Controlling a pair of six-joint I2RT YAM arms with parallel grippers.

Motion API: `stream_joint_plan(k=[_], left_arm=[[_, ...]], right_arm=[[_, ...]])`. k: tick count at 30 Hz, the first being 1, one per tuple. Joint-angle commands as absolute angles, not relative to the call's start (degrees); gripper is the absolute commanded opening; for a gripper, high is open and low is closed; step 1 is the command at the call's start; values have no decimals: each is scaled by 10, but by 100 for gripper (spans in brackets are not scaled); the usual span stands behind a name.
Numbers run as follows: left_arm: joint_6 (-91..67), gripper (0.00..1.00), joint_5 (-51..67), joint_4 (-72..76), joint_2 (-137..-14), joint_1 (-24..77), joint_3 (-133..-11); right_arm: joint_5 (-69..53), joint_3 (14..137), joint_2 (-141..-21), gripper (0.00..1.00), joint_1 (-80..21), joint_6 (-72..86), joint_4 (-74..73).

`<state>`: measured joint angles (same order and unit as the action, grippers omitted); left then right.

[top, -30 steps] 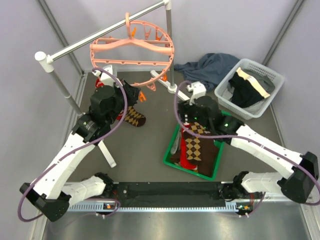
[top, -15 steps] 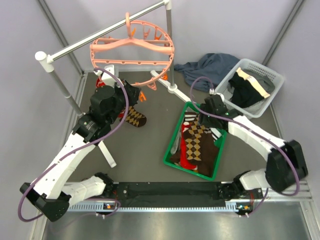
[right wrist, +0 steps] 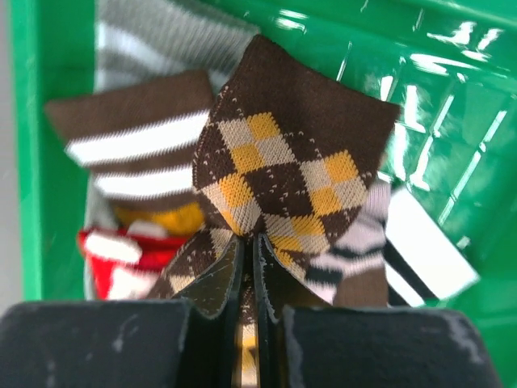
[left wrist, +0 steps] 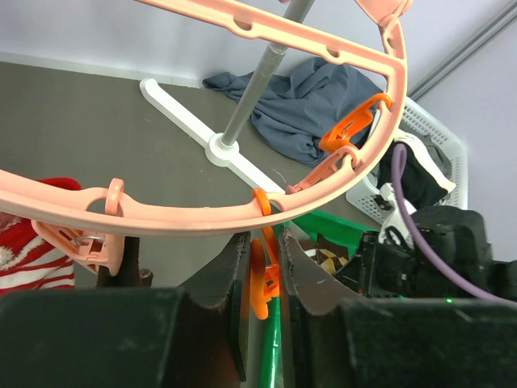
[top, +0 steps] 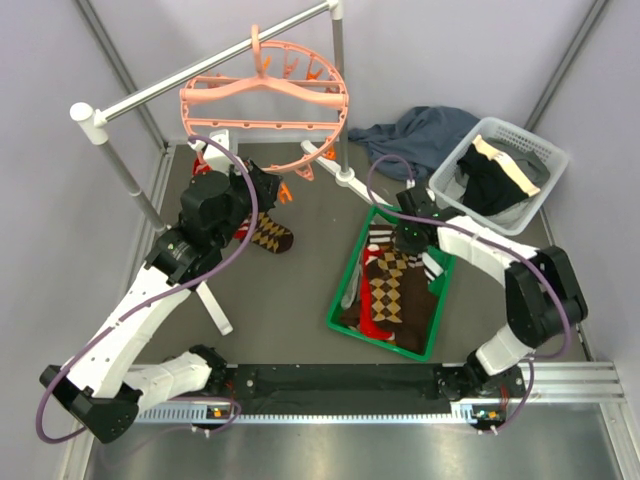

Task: Clip the socks to the hanger
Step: Pick up the sock from the bin.

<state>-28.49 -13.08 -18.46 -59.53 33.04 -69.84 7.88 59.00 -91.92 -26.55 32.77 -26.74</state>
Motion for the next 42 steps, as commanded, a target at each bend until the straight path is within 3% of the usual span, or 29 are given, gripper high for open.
stream_joint_plan(k=[1,9,15,18,22,24,29,36,42], left_arm=[[-271,13,-118,-149,-599,332,-708],[-270,13,-127,-152,-586,331,-707],[-276,13,-122,-151,-584,331,-701],[-278,13,-119,-153,-584,331,-700],[-279,13,-120,-153,-584,331,-700],[-281,13,-119,-151,-584,331,-700],[-282,13,-119,-150,-583,331,-700],[-280,13,-121,-153,-581,331,-703],[-279,13,-120,-157,-586,332,-708]], right_arm=[[46,614,-827,0,-268,294,-333],[-31,555,-732,1,-313,284,-436],[-77,450,-722,10,-380,314,-427],[-89,420,-714,18,-399,326,-427],[-44,447,-665,46,-410,330,-467],[-13,467,-634,52,-410,335,-482],[108,484,-577,53,-409,399,-492],[126,382,-504,45,-407,490,-398],[149,408,-497,45,-383,455,-386]])
